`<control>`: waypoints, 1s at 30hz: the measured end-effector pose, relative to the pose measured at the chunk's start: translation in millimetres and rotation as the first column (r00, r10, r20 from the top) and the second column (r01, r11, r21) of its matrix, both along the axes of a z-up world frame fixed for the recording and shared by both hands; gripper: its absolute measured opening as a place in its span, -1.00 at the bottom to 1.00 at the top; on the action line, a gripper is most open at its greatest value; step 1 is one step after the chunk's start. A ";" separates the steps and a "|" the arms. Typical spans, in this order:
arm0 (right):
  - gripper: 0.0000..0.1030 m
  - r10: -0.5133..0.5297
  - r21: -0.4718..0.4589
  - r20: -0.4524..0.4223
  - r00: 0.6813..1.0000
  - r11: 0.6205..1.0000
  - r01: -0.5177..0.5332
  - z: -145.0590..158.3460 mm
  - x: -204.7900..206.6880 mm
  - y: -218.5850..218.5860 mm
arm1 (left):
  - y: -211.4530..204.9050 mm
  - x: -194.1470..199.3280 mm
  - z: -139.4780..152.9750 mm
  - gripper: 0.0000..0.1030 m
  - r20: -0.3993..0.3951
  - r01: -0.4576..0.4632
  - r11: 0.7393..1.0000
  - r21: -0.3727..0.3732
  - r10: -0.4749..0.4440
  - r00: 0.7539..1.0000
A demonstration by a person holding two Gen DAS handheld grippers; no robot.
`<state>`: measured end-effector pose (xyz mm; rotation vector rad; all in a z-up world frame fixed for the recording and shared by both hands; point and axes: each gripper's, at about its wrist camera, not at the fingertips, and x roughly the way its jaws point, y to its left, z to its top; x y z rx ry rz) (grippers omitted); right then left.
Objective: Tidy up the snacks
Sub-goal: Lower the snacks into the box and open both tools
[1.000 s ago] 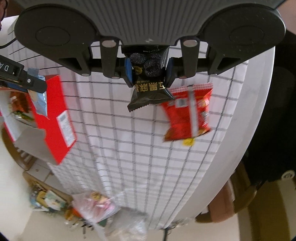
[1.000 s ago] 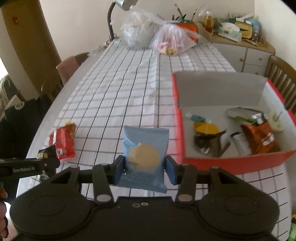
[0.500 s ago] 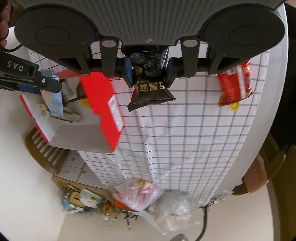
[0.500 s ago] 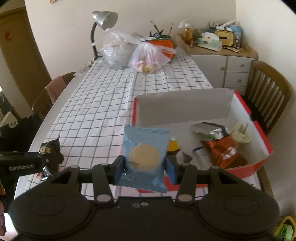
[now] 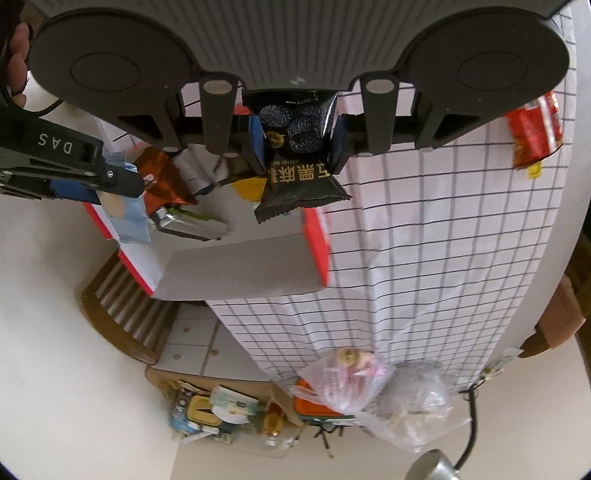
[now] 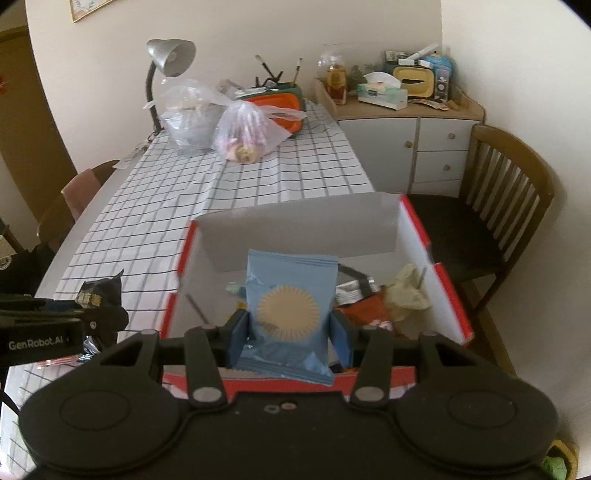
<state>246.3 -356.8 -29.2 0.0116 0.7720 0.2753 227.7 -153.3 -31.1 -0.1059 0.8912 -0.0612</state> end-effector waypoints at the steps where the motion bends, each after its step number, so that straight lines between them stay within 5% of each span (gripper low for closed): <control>1: -0.10 -0.004 -0.002 -0.001 1.000 1.000 0.004 -1.1 2.7 -4.7 | -5.2 3.1 0.0 -0.32 0.001 0.004 1.000 0.001 -0.004 1.000; 16: -0.10 -0.041 -0.046 -0.047 0.998 0.998 0.038 -33.0 48.3 -52.5 | -64.1 60.3 -23.6 -0.32 -0.057 0.041 0.998 0.036 -0.039 0.998; 30: -0.10 -0.001 -0.086 -0.125 0.992 0.996 -0.010 -71.8 68.8 -47.5 | -68.3 84.7 -63.4 -0.32 -0.150 -0.003 0.996 0.090 0.017 0.988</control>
